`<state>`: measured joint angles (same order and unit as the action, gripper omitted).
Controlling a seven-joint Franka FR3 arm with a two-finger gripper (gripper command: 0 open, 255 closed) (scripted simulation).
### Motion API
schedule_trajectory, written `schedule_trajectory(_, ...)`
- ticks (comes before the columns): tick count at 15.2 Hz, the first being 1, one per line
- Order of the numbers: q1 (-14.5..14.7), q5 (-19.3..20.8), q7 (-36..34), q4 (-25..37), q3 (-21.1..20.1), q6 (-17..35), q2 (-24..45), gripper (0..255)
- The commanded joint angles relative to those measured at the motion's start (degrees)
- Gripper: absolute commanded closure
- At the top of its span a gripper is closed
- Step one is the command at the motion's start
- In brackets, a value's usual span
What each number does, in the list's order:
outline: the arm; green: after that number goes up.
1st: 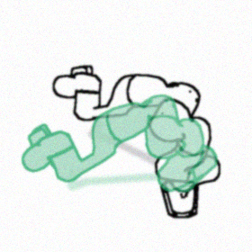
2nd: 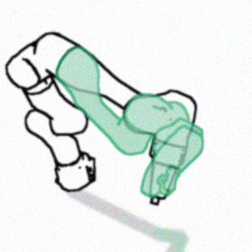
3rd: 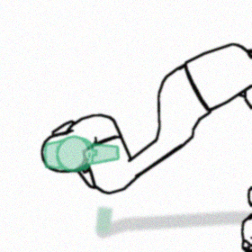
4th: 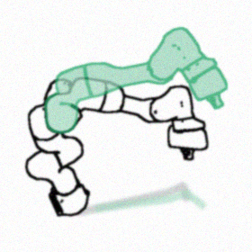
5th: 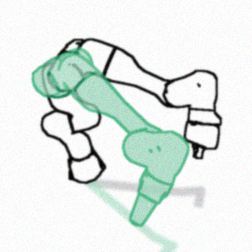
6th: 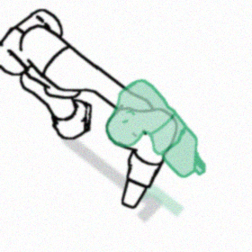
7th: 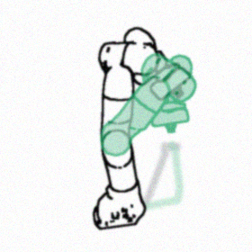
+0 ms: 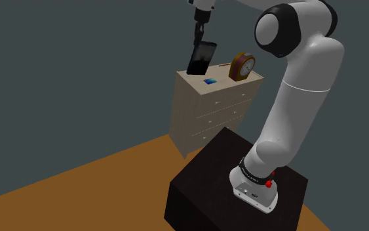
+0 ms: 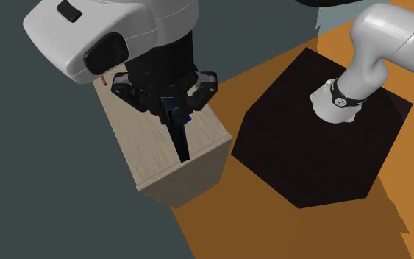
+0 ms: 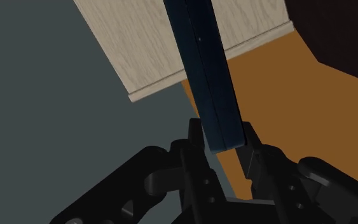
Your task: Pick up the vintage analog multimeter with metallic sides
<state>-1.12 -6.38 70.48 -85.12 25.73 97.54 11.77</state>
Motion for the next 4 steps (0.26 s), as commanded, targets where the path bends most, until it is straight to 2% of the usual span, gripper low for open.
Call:
schedule_trajectory(1,-0.15,-0.07,0.00,1.93,0.05,-1.75,0.19,255)
schedule_trajectory(4,-0.25,-0.16,0.01,3.08,0.08,-2.71,0.39,255)
